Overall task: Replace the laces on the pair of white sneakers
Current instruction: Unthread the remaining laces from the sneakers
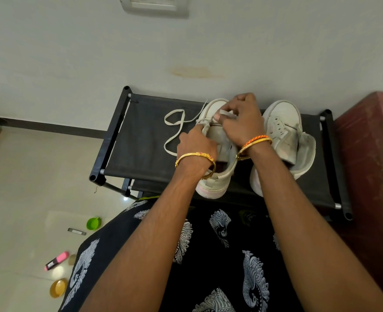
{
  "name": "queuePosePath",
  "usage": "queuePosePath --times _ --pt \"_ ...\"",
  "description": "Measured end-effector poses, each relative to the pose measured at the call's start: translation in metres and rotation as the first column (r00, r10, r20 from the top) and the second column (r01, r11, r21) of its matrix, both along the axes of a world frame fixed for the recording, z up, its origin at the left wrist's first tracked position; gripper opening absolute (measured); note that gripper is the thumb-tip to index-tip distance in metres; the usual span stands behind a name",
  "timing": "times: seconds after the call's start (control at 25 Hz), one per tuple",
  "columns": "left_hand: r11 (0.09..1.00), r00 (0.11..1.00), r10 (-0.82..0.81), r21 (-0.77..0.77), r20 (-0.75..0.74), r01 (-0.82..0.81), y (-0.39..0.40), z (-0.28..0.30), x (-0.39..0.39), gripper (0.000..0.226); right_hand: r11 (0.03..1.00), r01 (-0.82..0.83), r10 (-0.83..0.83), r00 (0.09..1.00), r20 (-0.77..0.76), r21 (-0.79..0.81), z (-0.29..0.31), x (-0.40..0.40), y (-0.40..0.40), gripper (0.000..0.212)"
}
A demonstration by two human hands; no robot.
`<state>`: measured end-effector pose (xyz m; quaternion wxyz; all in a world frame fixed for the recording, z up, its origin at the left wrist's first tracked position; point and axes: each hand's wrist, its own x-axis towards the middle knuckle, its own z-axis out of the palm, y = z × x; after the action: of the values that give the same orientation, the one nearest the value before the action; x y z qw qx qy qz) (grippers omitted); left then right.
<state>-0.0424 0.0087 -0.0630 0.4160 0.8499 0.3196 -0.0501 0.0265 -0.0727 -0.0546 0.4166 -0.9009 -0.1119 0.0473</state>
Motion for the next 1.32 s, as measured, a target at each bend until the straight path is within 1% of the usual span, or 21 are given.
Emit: queuePosePath --times 0.08,0.16,0.24,0.28,0.32,0.36,0.4,0.48,0.52,0.56,0.6,0.68,0.72,0.8,0.92,0.96,1.0,1.08,1.12,1.24,1.32 --pt "1.0 1.0 -0.002 0.008 -0.011 0.002 0.001 0.0 0.001 0.038 0.954 0.023 -0.017 1.0 -0.021 0.298 0.006 0.004 -0.006 0.016" --pt "1.0 1.0 -0.003 0.011 -0.023 0.004 0.001 -0.001 0.002 0.038 0.823 0.039 0.013 0.996 -0.088 0.567 0.01 0.006 -0.011 0.023" --pt "1.0 1.0 -0.009 0.017 -0.027 0.01 0.001 0.0 0.001 0.039 0.693 0.043 0.094 0.984 -0.149 0.72 0.01 0.007 -0.011 0.021" --pt "1.0 1.0 -0.013 0.021 -0.028 0.014 0.001 0.0 0.001 0.039 0.652 0.04 0.126 0.979 -0.16 0.757 0.01 0.006 -0.008 0.019" --pt "1.0 0.999 -0.017 0.023 -0.03 0.017 0.001 0.0 0.001 0.039 0.646 0.041 0.126 0.979 -0.159 0.762 0.009 0.006 -0.006 0.018" --pt "1.0 0.999 -0.017 0.025 -0.031 0.018 0.001 -0.001 0.002 0.039 0.68 0.052 0.086 0.985 -0.149 0.731 0.01 0.005 -0.003 0.019" --pt "0.999 0.999 -0.017 0.027 -0.033 0.018 0.002 -0.001 0.002 0.039 0.75 0.071 0.019 0.992 -0.128 0.658 0.009 0.005 -0.001 0.021" --pt "0.999 0.999 -0.02 0.028 -0.038 0.021 0.002 0.0 0.001 0.039 0.916 0.083 -0.063 0.996 -0.063 0.392 0.008 0.003 0.001 0.018" --pt "0.999 0.999 -0.023 0.024 -0.039 0.024 0.001 0.0 0.001 0.039 0.975 0.054 -0.045 0.998 -0.048 0.215 0.005 0.0 0.001 0.014" --pt "0.999 0.999 -0.028 0.018 -0.039 0.029 0.001 0.0 0.001 0.039 0.999 0.008 -0.005 0.998 -0.064 0.037 0.002 -0.002 0.0 0.016" --pt "0.999 0.999 -0.032 0.012 -0.037 0.032 0.001 0.0 0.001 0.039 0.993 -0.047 0.035 0.994 -0.106 -0.104 -0.001 -0.003 0.0 0.019" --pt "0.999 0.999 -0.033 0.008 -0.03 0.033 0.001 0.0 0.001 0.039 0.966 -0.123 0.079 0.978 -0.194 -0.229 -0.001 -0.004 0.003 0.023" --pt "1.0 0.999 -0.03 0.007 -0.025 0.03 0.001 0.0 0.001 0.039 0.961 -0.14 0.09 0.974 -0.208 -0.239 0.002 -0.004 0.003 0.023" --pt "1.0 1.0 -0.026 0.001 -0.015 0.026 0.002 0.001 0.001 0.038 0.975 -0.128 0.083 0.969 -0.232 -0.185 0.004 -0.004 0.002 0.021" --pt "1.0 1.0 -0.017 0.001 -0.015 0.017 0.002 0.002 -0.001 0.038 0.998 -0.054 0.045 0.952 -0.302 -0.022 0.006 -0.007 -0.001 0.023" --pt "1.0 1.0 -0.01 0.004 -0.015 0.01 0.002 0.002 0.0 0.038 0.998 -0.009 0.029 0.949 -0.312 0.065 0.009 -0.008 -0.001 0.024" --pt "1.0 1.0 -0.005 0.005 -0.018 0.005 0.002 0.001 0.0 0.039 0.981 0.073 -0.012 0.947 -0.321 0.181 0.012 -0.007 -0.002 0.023" --pt "1.0 1.0 -0.003 0.007 -0.029 0.003 0.002 0.001 0.001 0.039 0.859 0.294 -0.136 0.921 -0.366 0.42 0.021 -0.001 -0.007 0.018" --pt "1.0 0.999 -0.007 0.013 -0.033 0.007 0.002 0.001 0.001 0.039 0.81 0.359 -0.196 0.911 -0.362 0.463 0.024 0.003 -0.014 0.018" --pt "0.997 1.0 -0.01 0.081 -0.027 0.012 0.003 0.002 0.001 0.037 0.842 0.392 -0.333 0.918 -0.213 0.372 0.023 0.004 -0.031 0.019" --pt "0.981 1.0 0.006 0.194 -0.014 -0.003 0.001 0.004 0.002 0.033 0.887 0.357 -0.349 0.933 -0.081 0.294 0.021 0.0 -0.033 0.011"
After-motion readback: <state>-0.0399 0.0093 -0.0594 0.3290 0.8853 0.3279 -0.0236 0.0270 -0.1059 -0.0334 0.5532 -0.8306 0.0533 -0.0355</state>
